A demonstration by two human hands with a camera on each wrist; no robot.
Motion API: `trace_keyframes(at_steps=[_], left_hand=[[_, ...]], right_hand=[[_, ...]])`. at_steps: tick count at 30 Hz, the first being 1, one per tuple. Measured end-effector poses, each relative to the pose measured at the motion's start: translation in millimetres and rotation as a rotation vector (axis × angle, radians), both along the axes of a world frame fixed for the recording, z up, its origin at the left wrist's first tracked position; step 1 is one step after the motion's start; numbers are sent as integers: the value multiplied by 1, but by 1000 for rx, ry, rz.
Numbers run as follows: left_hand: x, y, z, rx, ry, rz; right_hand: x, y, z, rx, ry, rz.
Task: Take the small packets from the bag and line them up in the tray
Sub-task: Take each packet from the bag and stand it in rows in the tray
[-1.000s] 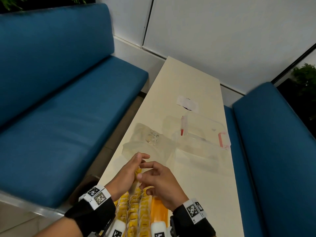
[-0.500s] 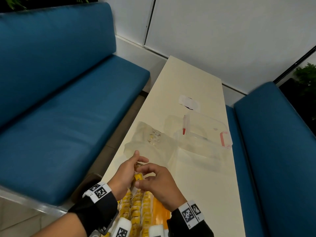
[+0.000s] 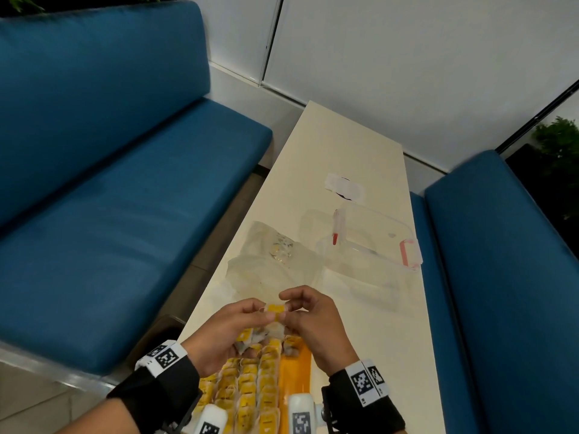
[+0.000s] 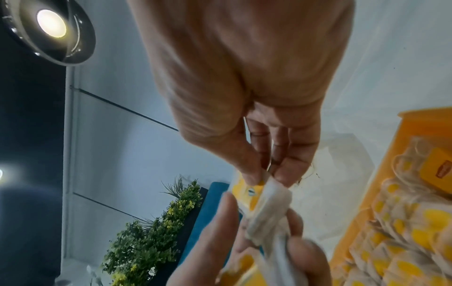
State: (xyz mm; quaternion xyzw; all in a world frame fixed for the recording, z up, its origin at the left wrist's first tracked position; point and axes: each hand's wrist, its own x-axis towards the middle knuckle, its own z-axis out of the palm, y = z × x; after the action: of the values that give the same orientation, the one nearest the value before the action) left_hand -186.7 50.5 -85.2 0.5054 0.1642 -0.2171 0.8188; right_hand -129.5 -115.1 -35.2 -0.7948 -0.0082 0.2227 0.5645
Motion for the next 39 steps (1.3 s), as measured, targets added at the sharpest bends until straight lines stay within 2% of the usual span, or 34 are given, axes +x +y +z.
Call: trace_keyframes(at_steps=[3, 8, 11, 15, 18, 22, 25, 27, 34, 39], left_hand=[[-1, 2, -7, 142, -61, 20], [1, 2, -7, 419, -142, 32], [1, 1, -4, 514, -184, 0], [0, 4, -3, 553, -213, -30], [-2, 9, -10, 570, -147, -4], [-3, 10, -18, 593, -117, -29], [-2, 10, -25, 619, -98, -32], [-1, 9, -26, 634, -92, -44], [1, 8, -24, 616, -72, -47], [1, 8, -21, 572, -53, -39]], right_hand=[[1, -4, 2, -70, -37, 2], [1, -8, 3, -294, -203, 145], [0, -12, 7, -398, -285, 225], [-2, -24, 11, -483, -333, 257], [-3, -38, 7, -551, -328, 284], [-6, -53, -6, -730, -171, 411], [-6, -58, -11, -729, -34, 476], [-5, -58, -18, -731, -7, 481], [-2, -50, -58, -804, -136, 345], [-2, -50, -67, -845, -237, 304]])
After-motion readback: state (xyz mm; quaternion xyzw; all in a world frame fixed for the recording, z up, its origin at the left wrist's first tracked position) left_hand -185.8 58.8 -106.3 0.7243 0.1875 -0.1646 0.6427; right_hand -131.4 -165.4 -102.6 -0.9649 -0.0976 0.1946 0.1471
